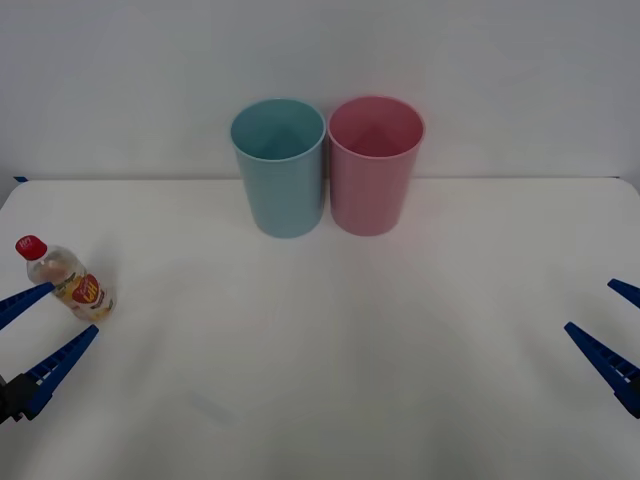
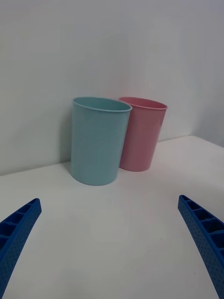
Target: Grasp the object on the table and drop it into the matching bin: aluminum can to the light blue bin, PET bottle to the pink bin.
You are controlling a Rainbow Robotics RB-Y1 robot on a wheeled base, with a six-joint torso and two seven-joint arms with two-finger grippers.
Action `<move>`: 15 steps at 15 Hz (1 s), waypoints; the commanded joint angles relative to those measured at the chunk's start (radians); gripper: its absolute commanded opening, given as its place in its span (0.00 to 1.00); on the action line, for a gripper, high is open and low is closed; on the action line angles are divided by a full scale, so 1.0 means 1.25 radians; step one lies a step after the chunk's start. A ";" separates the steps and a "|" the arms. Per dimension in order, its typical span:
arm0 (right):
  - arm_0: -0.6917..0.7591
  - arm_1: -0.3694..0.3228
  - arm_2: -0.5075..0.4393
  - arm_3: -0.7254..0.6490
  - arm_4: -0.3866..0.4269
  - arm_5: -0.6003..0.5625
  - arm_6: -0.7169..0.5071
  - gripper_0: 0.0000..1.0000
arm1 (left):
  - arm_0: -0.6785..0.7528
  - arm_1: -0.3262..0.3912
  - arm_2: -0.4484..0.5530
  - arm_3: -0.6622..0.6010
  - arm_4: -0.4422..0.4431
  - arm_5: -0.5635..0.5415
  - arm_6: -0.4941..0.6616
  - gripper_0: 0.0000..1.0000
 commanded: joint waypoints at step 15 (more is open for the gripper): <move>0.000 0.000 0.000 0.000 0.000 0.000 0.000 1.00 | 0.096 -0.005 -0.016 0.015 0.037 0.147 -0.050 1.00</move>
